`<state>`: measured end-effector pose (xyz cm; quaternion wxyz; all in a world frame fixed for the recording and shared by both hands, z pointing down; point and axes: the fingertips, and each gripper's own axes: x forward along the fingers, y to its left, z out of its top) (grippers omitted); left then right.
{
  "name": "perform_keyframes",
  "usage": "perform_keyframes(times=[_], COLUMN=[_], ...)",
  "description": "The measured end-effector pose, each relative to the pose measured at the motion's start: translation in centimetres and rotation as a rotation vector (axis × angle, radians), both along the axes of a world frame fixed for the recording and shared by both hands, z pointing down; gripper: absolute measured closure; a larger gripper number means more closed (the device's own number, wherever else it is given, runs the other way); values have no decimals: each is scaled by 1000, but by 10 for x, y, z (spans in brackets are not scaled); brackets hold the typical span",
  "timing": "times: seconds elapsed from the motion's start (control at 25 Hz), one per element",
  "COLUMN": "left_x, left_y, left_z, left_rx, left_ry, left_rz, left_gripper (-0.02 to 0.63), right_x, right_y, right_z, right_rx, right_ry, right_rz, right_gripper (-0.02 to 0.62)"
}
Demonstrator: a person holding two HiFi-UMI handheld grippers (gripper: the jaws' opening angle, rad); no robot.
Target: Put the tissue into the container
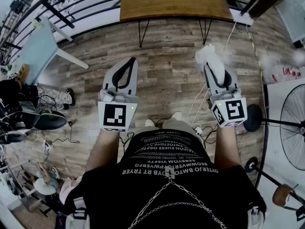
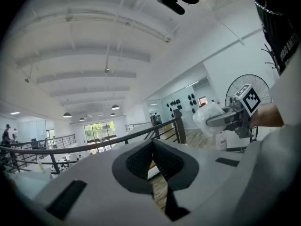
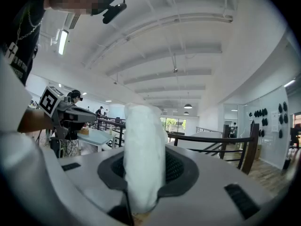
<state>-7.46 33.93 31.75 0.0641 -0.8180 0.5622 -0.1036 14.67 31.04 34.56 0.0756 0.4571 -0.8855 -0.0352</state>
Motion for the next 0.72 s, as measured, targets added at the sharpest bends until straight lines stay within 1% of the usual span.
perform_keyframes(times=[0.2,0.36,0.56,0.72], left_x=[-47,-75,-90,-89], left_y=[33,47,49,35], left_z=[1,-1,-3,-1], left_rx=[-5,5,30,26], left_ry=[-2,2,9,10], left_rz=[-33,-37,-39,-40], left_gripper=[581,581,581,581], right_x=[-33,-46,-41,-29], right_y=[37,59,66,50], right_z=[5,0,-14,-12], right_rx=[-32,-31,-12,-13], right_ry=[-16,-16,-33,-42], right_rz=[8,42,71,96], right_gripper=[477,477,477,477])
